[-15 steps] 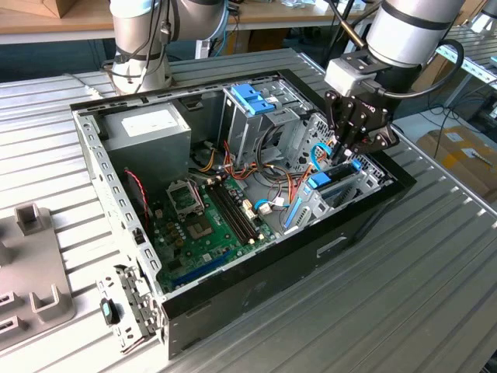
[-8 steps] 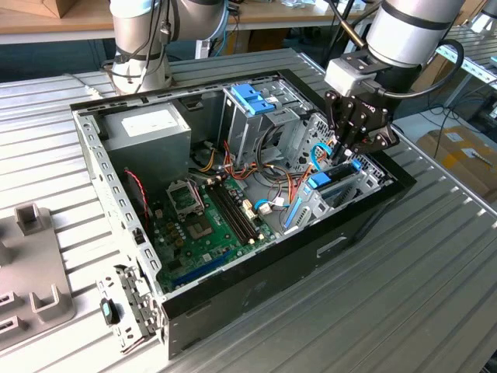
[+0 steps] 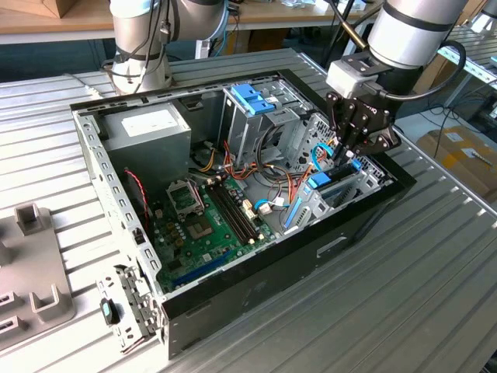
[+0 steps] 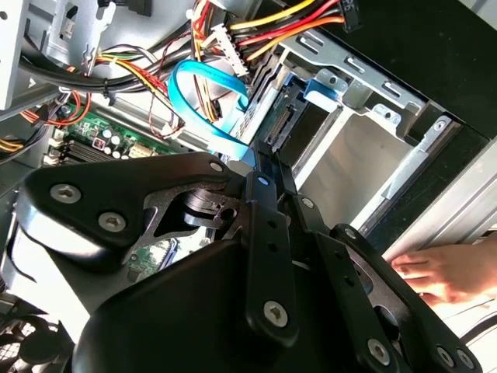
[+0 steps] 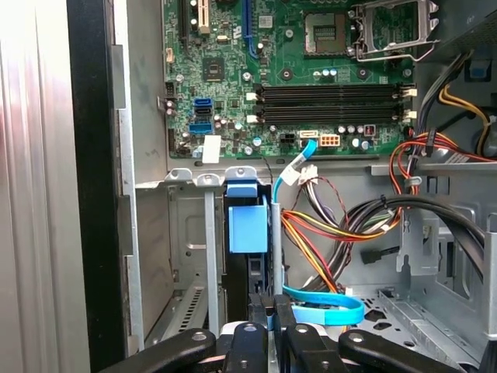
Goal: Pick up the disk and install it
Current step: 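Insert the first disk wire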
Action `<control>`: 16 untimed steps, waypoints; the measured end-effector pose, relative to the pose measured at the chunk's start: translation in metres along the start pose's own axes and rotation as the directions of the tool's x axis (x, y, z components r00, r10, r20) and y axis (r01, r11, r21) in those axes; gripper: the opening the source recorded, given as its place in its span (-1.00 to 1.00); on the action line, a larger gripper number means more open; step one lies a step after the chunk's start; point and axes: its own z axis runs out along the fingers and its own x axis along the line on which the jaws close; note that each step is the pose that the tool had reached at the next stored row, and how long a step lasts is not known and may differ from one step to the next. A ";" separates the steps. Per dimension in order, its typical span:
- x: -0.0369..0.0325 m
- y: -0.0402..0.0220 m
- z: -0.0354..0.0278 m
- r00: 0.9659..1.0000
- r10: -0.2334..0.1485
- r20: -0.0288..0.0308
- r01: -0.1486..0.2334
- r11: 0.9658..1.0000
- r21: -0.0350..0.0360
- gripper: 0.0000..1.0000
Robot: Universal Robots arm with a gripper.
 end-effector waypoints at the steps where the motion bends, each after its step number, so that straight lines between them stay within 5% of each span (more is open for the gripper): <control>1: 0.0001 0.0000 0.0000 1.000 0.000 0.000 0.000 1.000 0.000 -0.68; 16: 0.0002 0.0022 0.0002 1.000 -0.001 0.002 0.001 1.000 0.009 -0.68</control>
